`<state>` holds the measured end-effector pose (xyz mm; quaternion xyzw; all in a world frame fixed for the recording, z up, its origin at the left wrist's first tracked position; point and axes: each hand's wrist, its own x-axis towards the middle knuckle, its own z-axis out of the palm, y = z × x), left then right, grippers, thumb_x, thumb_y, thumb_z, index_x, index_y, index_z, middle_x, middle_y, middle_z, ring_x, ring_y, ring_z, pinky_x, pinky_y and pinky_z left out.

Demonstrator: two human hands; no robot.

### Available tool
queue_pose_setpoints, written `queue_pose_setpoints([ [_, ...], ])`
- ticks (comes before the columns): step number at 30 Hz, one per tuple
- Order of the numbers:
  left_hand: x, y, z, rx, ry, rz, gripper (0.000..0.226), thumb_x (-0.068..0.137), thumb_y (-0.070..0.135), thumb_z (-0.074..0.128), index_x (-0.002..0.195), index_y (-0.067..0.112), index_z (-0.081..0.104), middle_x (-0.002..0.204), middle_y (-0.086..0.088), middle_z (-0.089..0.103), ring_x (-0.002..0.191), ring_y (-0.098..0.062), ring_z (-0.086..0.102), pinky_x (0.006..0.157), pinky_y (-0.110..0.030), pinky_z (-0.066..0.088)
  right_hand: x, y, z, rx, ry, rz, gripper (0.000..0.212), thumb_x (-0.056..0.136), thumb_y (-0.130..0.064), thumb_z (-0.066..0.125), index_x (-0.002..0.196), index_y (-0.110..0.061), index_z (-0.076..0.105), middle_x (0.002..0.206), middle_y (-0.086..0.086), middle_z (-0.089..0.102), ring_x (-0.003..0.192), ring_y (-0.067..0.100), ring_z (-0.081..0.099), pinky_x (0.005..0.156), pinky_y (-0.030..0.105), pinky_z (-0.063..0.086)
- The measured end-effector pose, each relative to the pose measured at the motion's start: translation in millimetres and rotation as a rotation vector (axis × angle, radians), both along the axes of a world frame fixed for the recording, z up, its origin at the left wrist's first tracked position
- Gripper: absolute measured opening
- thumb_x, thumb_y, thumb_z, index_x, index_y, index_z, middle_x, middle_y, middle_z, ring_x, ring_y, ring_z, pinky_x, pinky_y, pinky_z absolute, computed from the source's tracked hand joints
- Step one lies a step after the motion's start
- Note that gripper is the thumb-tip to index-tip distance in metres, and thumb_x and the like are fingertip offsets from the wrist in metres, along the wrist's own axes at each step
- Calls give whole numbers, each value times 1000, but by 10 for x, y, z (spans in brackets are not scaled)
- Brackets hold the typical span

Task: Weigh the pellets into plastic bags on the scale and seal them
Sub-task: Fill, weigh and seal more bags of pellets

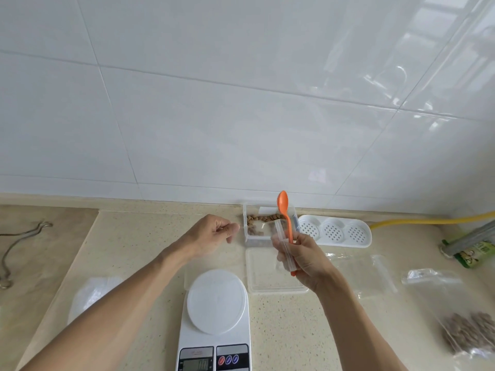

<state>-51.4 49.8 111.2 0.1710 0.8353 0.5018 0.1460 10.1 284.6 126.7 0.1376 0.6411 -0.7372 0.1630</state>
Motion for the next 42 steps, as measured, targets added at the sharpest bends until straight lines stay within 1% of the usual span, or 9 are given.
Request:
queue_pose_setpoints([
  [6,-42,-23,-259,-446,302,48,48,95,52,45,62,17,41,58,6,49,54,-16,45,54,-31,38,34,7,-76,-95,-58,-52,13,90,6,52,94,1,62,73,21,65,60,22,49,50,27,32],
  [9,10,85,-171,-371,296,-65,54,86,65,38,102,20,63,98,4,65,93,-18,62,83,-35,48,-14,23,-102,71,-65,-107,9,88,5,59,90,-2,66,81,24,71,57,21,54,50,27,32],
  [12,90,366,-43,-437,198,-244,100,67,79,59,147,25,32,140,1,46,127,-18,43,107,-36,35,-68,4,-160,141,-77,-131,12,86,5,62,93,-3,68,83,24,73,53,18,57,43,23,32],
  [15,123,595,-98,-515,261,-307,129,54,73,76,152,27,6,153,-1,26,139,-19,28,116,-38,25,-91,-43,-220,143,-75,-125,10,86,3,64,91,-3,69,72,16,72,59,21,60,42,21,34],
  [20,110,639,-242,-379,321,-184,97,65,56,76,143,27,26,135,5,40,121,-14,43,98,-27,38,-160,1,-395,48,-100,-199,8,84,1,71,91,5,72,72,16,70,71,29,61,63,35,43],
  [28,-45,604,-376,-319,278,-65,74,66,55,74,128,32,41,109,10,50,98,-9,55,82,-26,46,-281,91,-508,104,-162,-256,26,95,-24,55,104,-7,72,86,12,68,66,17,53,57,30,40],
  [33,-207,519,-465,-365,258,9,72,71,52,74,131,24,44,95,10,44,84,-8,49,73,-24,44,-468,365,-495,558,-126,-255,25,87,5,41,80,-4,63,68,7,45,64,21,45,56,32,47],
  [36,-294,492,-519,-386,248,37,71,72,50,76,130,25,44,93,12,43,82,-7,48,71,-23,44,-600,507,-479,836,2,-210,25,84,6,45,98,3,66,74,10,57,64,37,61,65,50,59],
  [42,-413,406,-598,-409,260,90,75,71,46,77,131,21,40,105,4,48,98,-16,55,84,-32,47,-760,554,-406,1024,353,-395,26,88,-3,65,113,-6,62,76,-5,65,70,15,62,70,25,48],
])
